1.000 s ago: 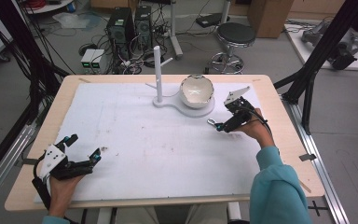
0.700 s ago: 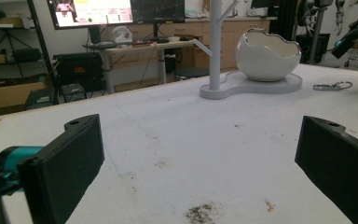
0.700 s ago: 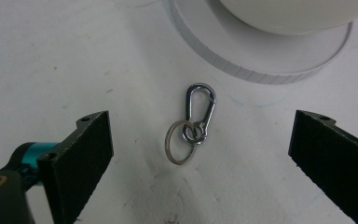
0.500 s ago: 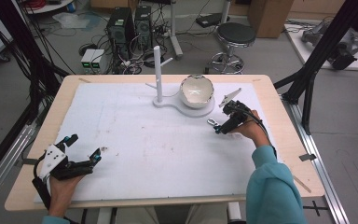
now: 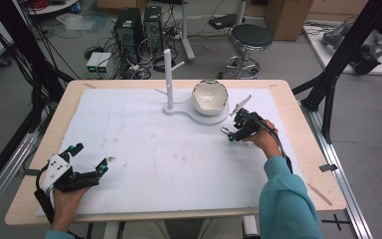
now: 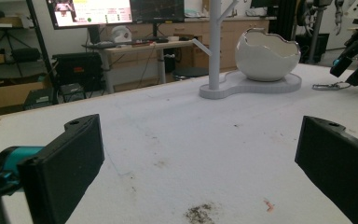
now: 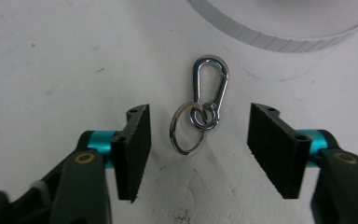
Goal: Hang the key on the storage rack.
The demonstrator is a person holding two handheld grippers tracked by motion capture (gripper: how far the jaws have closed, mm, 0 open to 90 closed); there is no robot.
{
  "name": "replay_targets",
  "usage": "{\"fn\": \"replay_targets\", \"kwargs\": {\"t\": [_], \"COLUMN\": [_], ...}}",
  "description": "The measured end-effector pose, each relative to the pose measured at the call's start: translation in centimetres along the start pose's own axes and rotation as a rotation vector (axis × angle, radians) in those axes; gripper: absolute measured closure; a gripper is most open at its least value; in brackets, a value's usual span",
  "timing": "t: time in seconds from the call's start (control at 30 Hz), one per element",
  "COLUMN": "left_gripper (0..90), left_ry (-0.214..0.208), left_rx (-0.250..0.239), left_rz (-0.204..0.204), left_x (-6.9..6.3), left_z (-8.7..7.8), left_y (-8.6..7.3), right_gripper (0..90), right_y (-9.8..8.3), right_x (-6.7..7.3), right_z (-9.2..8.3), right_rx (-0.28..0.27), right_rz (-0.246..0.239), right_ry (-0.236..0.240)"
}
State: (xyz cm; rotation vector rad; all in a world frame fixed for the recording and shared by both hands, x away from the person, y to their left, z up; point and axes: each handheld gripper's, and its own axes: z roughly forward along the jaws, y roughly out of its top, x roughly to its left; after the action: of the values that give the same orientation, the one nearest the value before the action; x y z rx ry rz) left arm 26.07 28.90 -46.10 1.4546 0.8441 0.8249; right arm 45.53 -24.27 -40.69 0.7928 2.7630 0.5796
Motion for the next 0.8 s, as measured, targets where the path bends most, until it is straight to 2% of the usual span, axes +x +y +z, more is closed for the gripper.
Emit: {"fn": "replay_targets", "kwargs": {"t": [0.1,0.17,0.23,0.3,0.37,0.43,0.8], "left_gripper": [1.7,1.7,1.7,1.7,1.7,1.7,1.7], "left_ry": [-0.001,-0.001,-0.001,-0.001,-0.002,-0.001,-0.001], "left_rx": [-0.001,-0.001,-0.001,-0.001,0.001,-0.001,0.001], "left_rz": [0.001,0.001,0.001,0.000,0.003,0.002,0.004], "left_x": [-0.01,-0.01,0.00,-0.01,-0.01,-0.01,-0.01], "left_z": [0.00,0.00,0.00,0.00,-0.01,0.00,0.00], "left_y": [0.00,0.00,0.00,0.00,0.00,0.00,0.00], "right_gripper": [49.2,56.2,58.0,65.1,67.3,71.3,79.5], "right_y": [0.05,0.16,0.20,0.29,0.30,0.30,0.11], "right_x": [0.06,0.18,0.20,0.29,0.30,0.37,0.20], "right_z": [0.04,0.14,0.16,0.17,0.17,0.15,-0.17], "right_rx": [0.012,0.015,0.015,0.021,0.020,0.029,0.035], "right_rz": [0.001,-0.003,-0.010,-0.012,-0.012,0.003,0.015], "right_ry": [-0.011,-0.006,-0.006,-0.010,-0.009,-0.008,-0.011]}}
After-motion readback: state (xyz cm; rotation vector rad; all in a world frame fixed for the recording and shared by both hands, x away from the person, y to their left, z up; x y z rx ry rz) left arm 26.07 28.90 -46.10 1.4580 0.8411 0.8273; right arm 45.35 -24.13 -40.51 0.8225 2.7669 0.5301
